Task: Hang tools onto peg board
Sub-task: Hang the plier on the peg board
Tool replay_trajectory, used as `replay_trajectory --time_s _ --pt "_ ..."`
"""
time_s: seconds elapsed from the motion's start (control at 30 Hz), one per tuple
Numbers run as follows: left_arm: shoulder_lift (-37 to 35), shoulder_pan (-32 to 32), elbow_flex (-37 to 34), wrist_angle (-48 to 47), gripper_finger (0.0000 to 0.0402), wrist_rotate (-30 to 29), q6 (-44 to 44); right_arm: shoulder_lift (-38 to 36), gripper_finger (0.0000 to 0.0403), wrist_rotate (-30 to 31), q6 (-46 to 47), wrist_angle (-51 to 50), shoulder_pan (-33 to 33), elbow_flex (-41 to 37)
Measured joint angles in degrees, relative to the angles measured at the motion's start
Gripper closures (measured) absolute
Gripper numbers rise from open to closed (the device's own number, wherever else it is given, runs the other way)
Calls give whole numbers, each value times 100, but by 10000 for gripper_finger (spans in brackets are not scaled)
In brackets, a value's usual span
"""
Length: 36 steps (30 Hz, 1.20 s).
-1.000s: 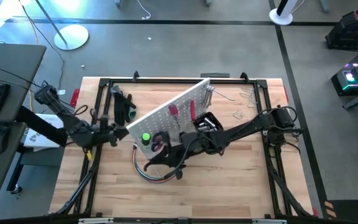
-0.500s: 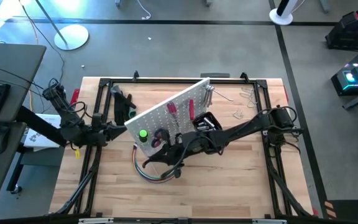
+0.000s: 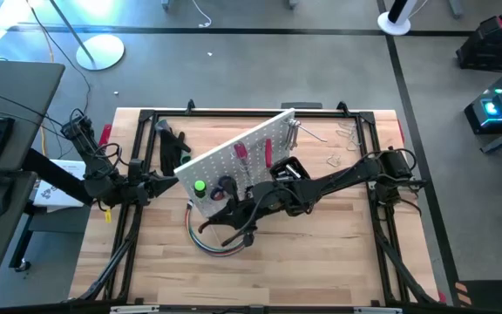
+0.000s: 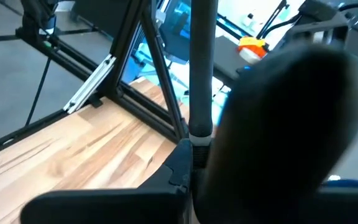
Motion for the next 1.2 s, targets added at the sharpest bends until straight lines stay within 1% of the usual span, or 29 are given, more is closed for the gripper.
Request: replay_trajectory --time_s 0.3,0.47,0.57,0.63,0.8,1.0,1.2 --pt "0 2 0 3 401 -8 3 3 379 24 34 225 1 0" --pt "0 2 0 16 402 -31 28 151 379 32 11 286 -30 0" --pt "0 4 -2 46 401 -33 30 153 379 182 18 242 -37 0" --pt "7 5 -2 42 401 -36 30 154 379 388 -17 238 -36 0" --pt "103 7 -2 42 401 -68 -14 160 379 878 -461 234 46 0" --pt "287 7 -2 43 402 -92 -168 236 379 747 -471 344 128 0" --pt "461 4 -2 97 401 -109 -321 429 379 810 -475 830 165 0"
